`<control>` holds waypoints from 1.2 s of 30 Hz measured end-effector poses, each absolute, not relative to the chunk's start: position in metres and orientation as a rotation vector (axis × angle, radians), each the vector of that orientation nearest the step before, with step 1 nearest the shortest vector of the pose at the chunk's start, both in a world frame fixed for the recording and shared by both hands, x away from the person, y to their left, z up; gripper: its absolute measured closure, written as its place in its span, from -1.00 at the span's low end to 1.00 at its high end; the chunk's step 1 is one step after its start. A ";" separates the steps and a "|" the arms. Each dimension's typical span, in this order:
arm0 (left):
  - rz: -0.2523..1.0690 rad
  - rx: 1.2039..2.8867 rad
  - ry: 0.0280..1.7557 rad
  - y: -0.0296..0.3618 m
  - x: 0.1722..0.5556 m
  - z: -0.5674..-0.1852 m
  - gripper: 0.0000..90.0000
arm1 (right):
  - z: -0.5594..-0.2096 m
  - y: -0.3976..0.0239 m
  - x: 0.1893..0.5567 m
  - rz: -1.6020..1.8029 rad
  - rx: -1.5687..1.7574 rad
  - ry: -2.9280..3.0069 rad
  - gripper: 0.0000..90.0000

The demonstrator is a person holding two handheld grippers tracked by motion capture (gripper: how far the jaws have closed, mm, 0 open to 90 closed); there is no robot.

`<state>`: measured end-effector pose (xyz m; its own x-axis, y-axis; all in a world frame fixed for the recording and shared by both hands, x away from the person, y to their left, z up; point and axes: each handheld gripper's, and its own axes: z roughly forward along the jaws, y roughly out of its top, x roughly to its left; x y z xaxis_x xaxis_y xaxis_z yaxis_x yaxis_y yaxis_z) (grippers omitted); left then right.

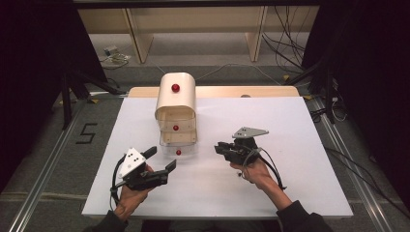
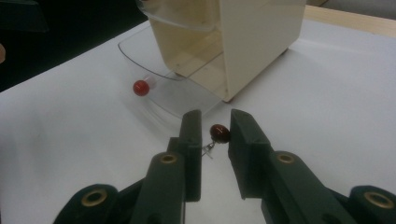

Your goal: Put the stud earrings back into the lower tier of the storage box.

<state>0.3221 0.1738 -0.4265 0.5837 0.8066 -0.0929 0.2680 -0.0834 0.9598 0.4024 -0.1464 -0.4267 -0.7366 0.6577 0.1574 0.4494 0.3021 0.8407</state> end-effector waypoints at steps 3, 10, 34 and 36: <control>0.572 1.644 0.910 0.174 0.322 -0.426 -0.64 | -0.426 -0.141 0.403 1.424 1.001 2.354 0.68; 0.572 1.645 0.909 0.174 0.322 -0.427 -0.64 | -0.422 -0.131 0.404 1.440 0.986 2.360 0.68; 0.571 1.632 0.909 0.176 0.323 -0.426 -0.64 | -0.417 -0.105 0.411 1.472 0.948 2.379 0.68; 0.572 1.633 0.908 0.175 0.322 -0.426 -0.64 | -0.417 -0.103 0.412 1.474 0.943 2.380 0.68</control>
<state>0.3225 0.1754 -0.4263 0.5856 0.8050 -0.0949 0.2620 -0.0772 0.9620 0.4122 -0.1029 -0.4172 -0.7807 0.6026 0.1655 0.4166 0.3045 0.8566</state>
